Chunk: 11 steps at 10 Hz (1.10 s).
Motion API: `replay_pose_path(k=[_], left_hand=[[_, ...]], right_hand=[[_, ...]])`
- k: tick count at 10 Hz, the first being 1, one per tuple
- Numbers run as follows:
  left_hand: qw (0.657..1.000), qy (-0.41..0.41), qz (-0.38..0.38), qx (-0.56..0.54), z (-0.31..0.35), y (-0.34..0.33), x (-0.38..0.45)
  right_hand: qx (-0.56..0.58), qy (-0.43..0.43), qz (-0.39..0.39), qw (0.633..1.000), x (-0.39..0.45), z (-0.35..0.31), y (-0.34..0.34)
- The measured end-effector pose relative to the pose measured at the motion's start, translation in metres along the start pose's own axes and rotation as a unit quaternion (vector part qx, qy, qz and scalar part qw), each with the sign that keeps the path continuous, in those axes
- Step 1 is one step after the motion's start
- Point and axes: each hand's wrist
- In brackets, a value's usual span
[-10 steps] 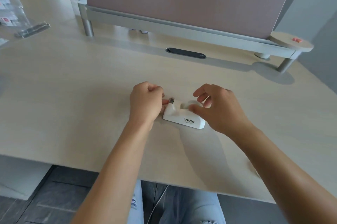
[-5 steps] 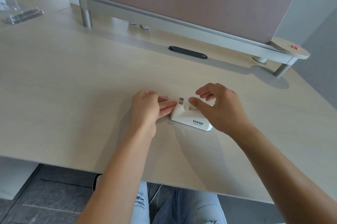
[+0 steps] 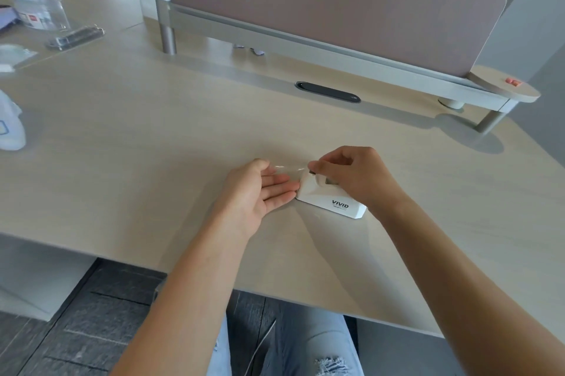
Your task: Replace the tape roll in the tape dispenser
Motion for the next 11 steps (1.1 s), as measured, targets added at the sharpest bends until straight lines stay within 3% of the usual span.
replay_pose_path(k=[2,3,4,5,7,10,11], left_hand=[[1.000,-0.005,0.024,-0.009,-0.003,0.005,-0.013],[0.989,-0.100,0.101,0.046,-0.010,0.001,-0.021],[0.938,-0.252,0.167,0.171,-0.022,-0.006,-0.024],[0.894,-0.320,0.130,0.287,-0.033,-0.012,-0.020],[0.893,-0.295,0.068,0.332,-0.036,-0.018,-0.017],[0.908,-0.271,0.082,0.311,-0.036,-0.018,-0.013],[0.901,-0.290,0.099,0.306,-0.045,-0.015,-0.015]], right_hand=[[0.024,-0.019,-0.012,0.999,0.004,-0.004,0.000],[0.047,-0.014,-0.006,0.999,0.003,0.000,-0.003],[0.062,-0.005,0.004,0.998,0.001,0.004,-0.004],[0.074,0.004,0.013,0.997,-0.002,0.007,-0.005],[0.089,0.006,0.014,0.996,-0.003,0.008,-0.005],[0.092,0.008,0.012,0.996,-0.005,0.007,-0.004],[0.117,0.038,0.052,0.991,-0.012,0.006,-0.002]])
Point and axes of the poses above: each hand's wrist, its own x-axis towards the middle knuckle, its own y-axis out of the back of the hand, z = x × y, and after that the axes turned 15 degrees about x, right-handed
